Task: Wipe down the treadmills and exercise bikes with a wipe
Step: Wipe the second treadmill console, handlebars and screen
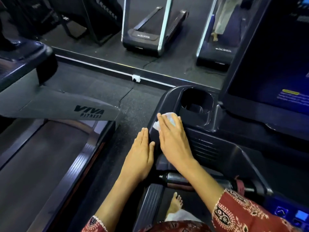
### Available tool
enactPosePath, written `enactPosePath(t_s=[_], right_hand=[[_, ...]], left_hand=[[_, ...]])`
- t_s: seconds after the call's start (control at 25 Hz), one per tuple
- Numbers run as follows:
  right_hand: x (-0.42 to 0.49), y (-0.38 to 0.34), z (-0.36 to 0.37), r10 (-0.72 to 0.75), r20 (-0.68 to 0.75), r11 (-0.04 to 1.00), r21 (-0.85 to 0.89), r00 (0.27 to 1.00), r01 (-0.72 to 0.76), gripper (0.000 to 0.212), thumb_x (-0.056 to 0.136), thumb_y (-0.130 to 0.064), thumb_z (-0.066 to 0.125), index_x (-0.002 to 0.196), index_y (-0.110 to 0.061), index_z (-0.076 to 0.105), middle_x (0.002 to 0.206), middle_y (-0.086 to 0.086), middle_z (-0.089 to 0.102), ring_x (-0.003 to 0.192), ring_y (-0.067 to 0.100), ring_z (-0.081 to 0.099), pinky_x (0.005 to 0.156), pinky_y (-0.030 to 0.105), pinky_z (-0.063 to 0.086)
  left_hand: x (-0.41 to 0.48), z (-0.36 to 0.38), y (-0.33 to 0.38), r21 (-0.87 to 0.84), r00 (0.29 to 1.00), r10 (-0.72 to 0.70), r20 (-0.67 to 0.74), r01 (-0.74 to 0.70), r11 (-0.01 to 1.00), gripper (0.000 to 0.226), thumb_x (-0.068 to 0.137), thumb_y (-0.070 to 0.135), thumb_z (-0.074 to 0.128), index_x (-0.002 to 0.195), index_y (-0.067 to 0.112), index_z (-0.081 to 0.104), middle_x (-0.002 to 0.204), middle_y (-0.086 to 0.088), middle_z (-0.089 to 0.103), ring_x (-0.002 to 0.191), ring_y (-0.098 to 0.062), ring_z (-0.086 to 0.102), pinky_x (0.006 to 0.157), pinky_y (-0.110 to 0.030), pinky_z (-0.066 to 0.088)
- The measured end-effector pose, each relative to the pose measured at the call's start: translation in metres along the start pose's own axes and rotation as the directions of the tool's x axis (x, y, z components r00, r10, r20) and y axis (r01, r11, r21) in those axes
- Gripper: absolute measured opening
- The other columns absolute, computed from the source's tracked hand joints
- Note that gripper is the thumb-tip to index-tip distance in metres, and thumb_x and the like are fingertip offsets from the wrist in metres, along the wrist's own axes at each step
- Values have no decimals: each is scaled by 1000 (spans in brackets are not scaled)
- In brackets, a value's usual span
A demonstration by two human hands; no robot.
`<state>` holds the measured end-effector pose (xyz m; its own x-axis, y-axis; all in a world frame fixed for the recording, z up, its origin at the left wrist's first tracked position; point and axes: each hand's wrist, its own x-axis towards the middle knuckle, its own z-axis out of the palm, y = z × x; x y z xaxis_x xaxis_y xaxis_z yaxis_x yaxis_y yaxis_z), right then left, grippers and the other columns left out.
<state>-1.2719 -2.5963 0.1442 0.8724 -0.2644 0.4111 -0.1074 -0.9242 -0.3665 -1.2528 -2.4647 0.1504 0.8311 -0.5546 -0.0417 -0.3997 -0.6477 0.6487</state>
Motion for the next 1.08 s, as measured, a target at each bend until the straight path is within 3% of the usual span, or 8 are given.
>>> enactPosePath(t_s=[0.16,0.32,0.4,0.52,0.72,0.8,0.96,1.08], right_hand=[[21,20,2,101,65,994,-46,993,-98,40,80,4,68,119,8,59,114,22,58,113,32,43,93,45,51],[58,26,-3,137,314,990,-65,939,-123,54,99,-2,37,150,0,20,158,15,18,148,27,9,121,37,6],[45,32,-7,90,351,991,-126,932,-48,57,97,-6,30,151,-3,15,160,13,13,148,24,8,121,39,11],[32,30,-19,105,336,973,-227,936,-28,54,95,-22,31,147,-9,35,156,8,28,142,23,30,115,42,24],[73,44,-12,242,437,966,-197,866,-170,56,105,-31,17,153,-15,-7,159,0,-18,147,15,-13,121,38,-1],[58,41,-12,288,430,950,-242,856,-198,57,103,-36,9,151,-9,-6,160,6,-11,148,18,-6,119,37,0],[8,52,-37,334,275,889,-410,901,-204,62,95,-39,22,132,3,51,141,16,49,132,27,46,107,48,31],[10,55,-39,299,283,894,-416,911,-164,58,92,-33,27,126,3,58,134,18,55,126,31,52,104,50,37]], left_hand=[[35,3,5,-13,1000,-10,18,10,1000,55,103,27,28,151,7,9,159,-6,11,146,-13,8,112,-16,3],[70,5,14,-37,1000,-13,24,14,999,55,103,27,27,151,7,10,159,-7,12,146,-13,8,110,-14,2],[78,6,15,-61,999,-4,34,6,998,55,103,24,28,151,7,7,159,-6,8,146,-11,6,109,-12,0],[84,7,11,-82,995,83,60,-78,994,55,103,22,27,151,10,2,159,1,-3,144,-4,-4,109,-7,-7],[92,10,10,35,959,270,80,-274,961,52,104,26,22,150,12,1,152,7,-13,144,-7,-13,107,-8,-16],[94,10,10,81,952,289,99,-297,951,58,99,36,16,150,9,6,153,3,-10,145,-12,-9,109,-12,-14],[94,15,12,279,904,407,130,-427,860,58,95,31,29,142,-2,36,151,-17,29,139,-29,22,110,-48,12],[94,20,17,373,882,451,140,-469,801,57,98,35,29,135,-4,46,141,-20,46,131,-33,39,111,-43,24]])
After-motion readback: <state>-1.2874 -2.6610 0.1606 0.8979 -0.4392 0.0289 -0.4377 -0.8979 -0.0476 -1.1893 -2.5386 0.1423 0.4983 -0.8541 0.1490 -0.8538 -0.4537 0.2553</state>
